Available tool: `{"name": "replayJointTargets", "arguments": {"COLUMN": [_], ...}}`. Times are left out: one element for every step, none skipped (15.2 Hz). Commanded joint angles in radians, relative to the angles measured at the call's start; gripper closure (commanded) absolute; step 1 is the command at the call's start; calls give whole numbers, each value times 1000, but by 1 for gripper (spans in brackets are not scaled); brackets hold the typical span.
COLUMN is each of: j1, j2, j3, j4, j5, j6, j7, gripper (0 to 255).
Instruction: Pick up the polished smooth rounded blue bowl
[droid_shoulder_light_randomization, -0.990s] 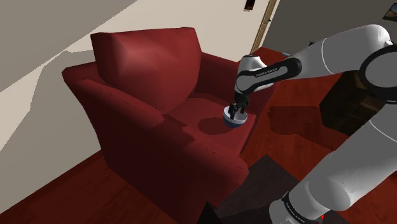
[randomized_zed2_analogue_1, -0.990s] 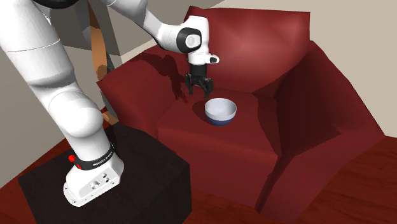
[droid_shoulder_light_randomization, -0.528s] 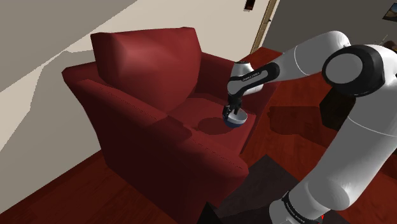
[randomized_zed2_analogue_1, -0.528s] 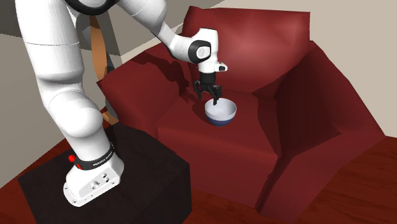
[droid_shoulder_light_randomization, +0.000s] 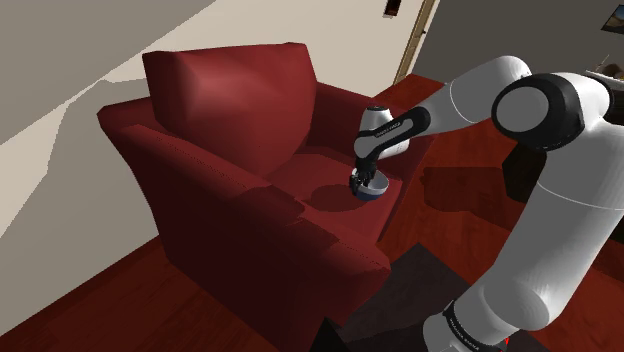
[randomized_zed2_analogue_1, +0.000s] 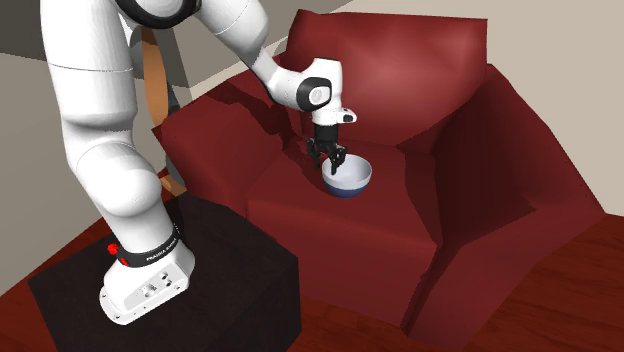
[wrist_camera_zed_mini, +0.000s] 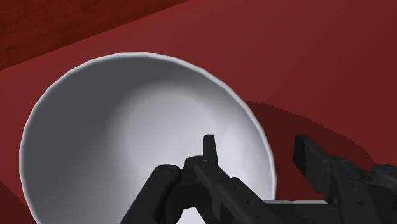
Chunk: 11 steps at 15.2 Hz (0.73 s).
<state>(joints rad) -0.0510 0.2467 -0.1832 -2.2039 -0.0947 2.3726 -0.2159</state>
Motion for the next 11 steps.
{"name": "replayJointTargets", "arguments": {"j1": [0, 0, 0, 0, 0, 0, 0, 0, 0, 1, 1], "j2": [2, 1, 1, 1, 1, 1, 1, 1, 2, -8, -18], "j3": [0, 0, 0, 0, 0, 0, 0, 0, 0, 0, -1], "j4": [-1, -1, 0, 0, 0, -1, -1, -1, 1, 3, 5], "j5": [0, 0, 0, 0, 0, 0, 0, 0, 0, -1, -2], "j6": [2, 2, 2, 2, 2, 2, 2, 2, 2, -10, -22], "j7": [1, 0, 0, 0, 0, 0, 0, 0, 0, 0, 0], "gripper": [255, 255, 255, 255, 255, 255, 255, 255, 255, 255, 255]}}
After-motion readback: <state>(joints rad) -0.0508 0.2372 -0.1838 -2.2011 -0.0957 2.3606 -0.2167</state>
